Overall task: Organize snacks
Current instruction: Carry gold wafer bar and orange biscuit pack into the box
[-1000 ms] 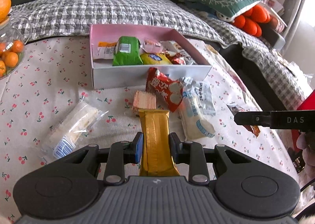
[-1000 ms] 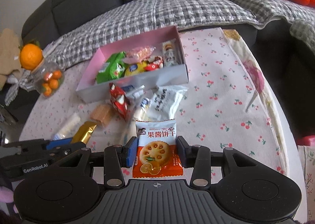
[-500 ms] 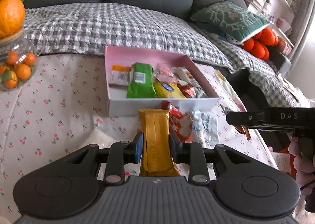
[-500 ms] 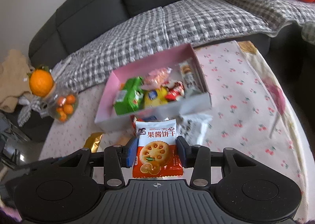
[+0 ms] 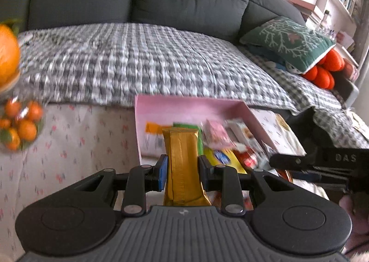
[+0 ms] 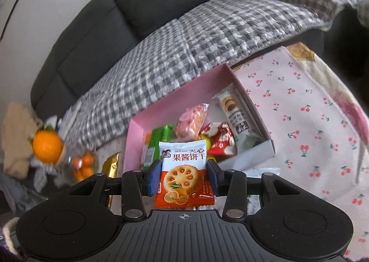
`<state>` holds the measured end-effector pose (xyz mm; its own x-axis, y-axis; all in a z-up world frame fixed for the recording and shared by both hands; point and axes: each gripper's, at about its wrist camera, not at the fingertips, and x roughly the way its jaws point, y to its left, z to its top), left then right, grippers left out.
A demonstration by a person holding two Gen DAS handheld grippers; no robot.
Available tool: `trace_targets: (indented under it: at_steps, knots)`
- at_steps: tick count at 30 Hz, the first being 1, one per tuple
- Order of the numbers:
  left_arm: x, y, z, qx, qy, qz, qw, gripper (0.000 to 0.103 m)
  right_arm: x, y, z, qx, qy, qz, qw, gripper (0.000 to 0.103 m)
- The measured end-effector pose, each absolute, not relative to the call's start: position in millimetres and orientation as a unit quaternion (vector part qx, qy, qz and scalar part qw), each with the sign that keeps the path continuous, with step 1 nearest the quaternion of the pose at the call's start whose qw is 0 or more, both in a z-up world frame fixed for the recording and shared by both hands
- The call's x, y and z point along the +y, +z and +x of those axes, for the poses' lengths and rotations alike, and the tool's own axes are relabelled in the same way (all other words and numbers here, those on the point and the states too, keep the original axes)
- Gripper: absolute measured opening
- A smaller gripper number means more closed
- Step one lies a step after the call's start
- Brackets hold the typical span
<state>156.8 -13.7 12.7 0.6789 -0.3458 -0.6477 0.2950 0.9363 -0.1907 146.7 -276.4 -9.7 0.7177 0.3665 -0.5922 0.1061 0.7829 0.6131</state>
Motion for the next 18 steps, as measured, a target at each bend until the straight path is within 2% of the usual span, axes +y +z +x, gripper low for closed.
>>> trace_targets:
  at_steps: [4, 18]
  knots:
    - [-16, 7, 178, 0.355, -0.174, -0.029, 0.918, 0.026, -274, -16, 154, 0.366, 0.065, 0.337, 0.865, 0.041]
    - [-30, -9, 236, 0.375, -0.158, 0.01, 0.914, 0.026, -277, -10, 197, 0.354, 0.046, 0.291, 0.888, 0.041]
